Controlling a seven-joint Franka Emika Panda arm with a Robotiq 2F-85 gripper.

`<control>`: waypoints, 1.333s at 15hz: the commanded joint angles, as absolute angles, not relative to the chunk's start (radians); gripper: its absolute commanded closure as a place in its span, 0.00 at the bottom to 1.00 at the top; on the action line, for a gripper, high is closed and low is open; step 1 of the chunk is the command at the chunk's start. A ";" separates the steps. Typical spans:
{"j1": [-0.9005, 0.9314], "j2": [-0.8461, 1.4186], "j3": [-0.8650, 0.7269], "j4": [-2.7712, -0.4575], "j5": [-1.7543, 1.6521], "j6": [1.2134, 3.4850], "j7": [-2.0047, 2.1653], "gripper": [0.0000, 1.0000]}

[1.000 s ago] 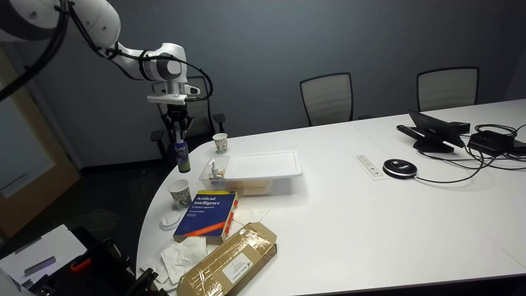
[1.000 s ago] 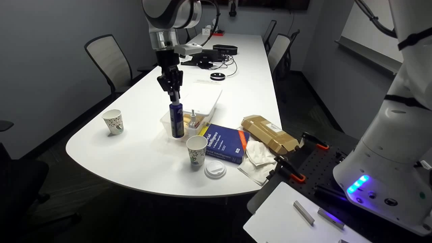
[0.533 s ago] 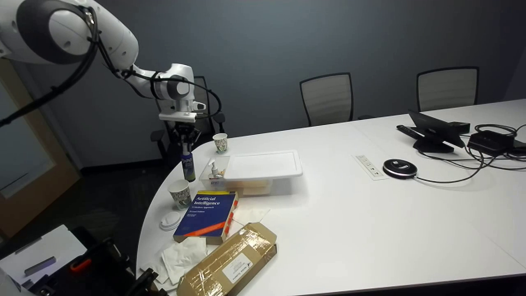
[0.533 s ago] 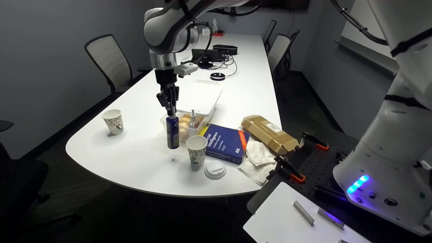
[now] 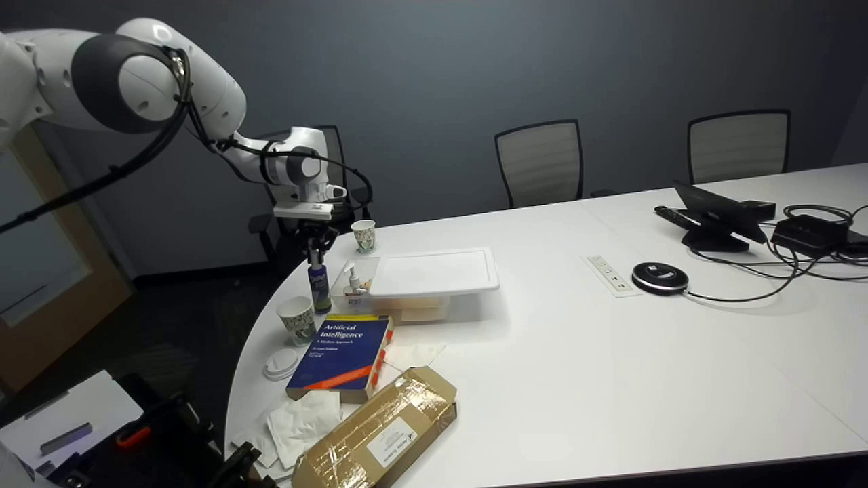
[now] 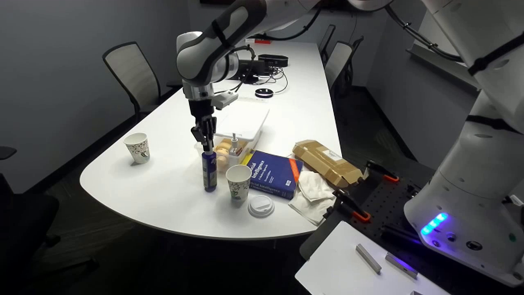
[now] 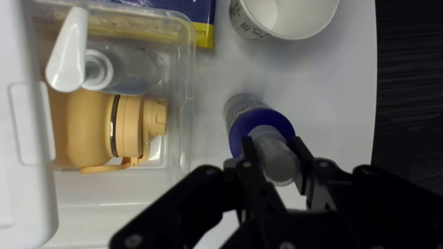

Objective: Move the bottle to the left

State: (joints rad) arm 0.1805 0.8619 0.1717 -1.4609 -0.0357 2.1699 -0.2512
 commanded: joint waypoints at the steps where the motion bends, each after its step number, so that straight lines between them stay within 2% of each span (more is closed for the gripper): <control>1: 0.199 0.876 0.157 -1.435 -0.072 2.207 -0.240 0.93; 3: 0.202 0.875 0.154 -1.440 -0.089 2.231 -0.236 0.93; 4: 0.203 0.874 0.153 -1.442 -0.098 2.243 -0.235 0.46; 5: 0.203 0.874 0.153 -1.442 -0.103 2.242 -0.237 0.45; 11: 0.194 0.857 0.162 -1.425 -0.094 2.208 -0.237 0.02; 20: 0.139 0.737 0.058 -1.396 -0.056 2.062 0.015 0.00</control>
